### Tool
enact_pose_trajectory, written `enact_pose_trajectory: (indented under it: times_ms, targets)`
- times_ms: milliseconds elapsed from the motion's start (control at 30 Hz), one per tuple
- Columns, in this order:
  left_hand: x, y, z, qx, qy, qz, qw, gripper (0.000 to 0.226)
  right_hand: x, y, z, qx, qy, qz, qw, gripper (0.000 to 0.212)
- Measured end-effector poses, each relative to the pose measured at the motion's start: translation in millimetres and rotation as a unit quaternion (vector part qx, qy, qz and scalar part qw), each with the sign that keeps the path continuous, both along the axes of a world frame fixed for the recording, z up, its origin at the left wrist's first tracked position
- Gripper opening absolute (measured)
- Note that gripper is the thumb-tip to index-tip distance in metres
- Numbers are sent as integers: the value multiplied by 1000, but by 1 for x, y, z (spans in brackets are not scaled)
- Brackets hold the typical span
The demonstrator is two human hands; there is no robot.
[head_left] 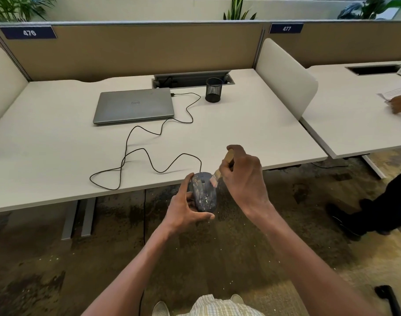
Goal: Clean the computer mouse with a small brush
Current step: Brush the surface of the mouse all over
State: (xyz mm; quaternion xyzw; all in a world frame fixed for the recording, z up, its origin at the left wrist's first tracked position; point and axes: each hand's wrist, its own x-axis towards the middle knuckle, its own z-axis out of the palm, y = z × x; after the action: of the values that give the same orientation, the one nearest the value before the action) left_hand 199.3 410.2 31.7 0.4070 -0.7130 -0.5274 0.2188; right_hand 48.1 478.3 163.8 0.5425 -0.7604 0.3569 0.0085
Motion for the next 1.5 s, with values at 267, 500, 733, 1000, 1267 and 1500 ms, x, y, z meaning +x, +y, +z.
enact_pose_trajectory:
  times_ms: [267,500,733,1000,1267,1500]
  targets:
    - [3,1,7,-11,-11,20,1000,136,-1,13,-16,6,-63,-12,998,36]
    - [0,1,12,-8,-16,20,1000,135,-1,17,-20,-37,-112,-10,993,34]
    - [2,-2,11,7,-20,26,999,135,-6,24,-28,-38,-112,-36,992,33]
    - [-4,-12,8,7,-6,29,1000,132,15,16,-32,-51,-118,-1,992,32]
    - [-2,-20,3,1,-8,36,999,132,9,17,-32,-80,-125,-26,989,33]
    - [-1,-27,5,0,-14,25,1000,132,4,15,-48,-60,-176,-41,982,35]
